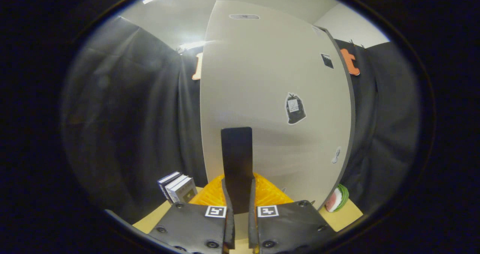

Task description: Open the shoe cabinet door, grab the shoes and put them into the shoe cabinet, then close the shoe cabinet door.

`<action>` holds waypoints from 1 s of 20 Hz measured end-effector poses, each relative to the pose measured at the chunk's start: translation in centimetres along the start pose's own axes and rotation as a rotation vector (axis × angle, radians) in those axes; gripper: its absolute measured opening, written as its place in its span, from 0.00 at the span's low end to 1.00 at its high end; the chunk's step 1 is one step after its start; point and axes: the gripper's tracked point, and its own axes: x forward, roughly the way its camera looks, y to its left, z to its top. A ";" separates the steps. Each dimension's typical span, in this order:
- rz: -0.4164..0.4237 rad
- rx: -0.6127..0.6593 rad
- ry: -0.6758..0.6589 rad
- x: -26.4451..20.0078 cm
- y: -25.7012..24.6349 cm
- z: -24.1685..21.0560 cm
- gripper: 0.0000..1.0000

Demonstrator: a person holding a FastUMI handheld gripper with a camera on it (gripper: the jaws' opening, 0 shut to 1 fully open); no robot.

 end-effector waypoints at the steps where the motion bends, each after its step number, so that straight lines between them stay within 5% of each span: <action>1: 0.013 0.000 0.002 -0.6 -0.2 0.1 0.16; 11: 0.109 -0.007 -0.006 -5.9 -3.6 0.6 0.16; 20: 0.086 0.042 -0.007 -10.5 -10.7 0.5 0.15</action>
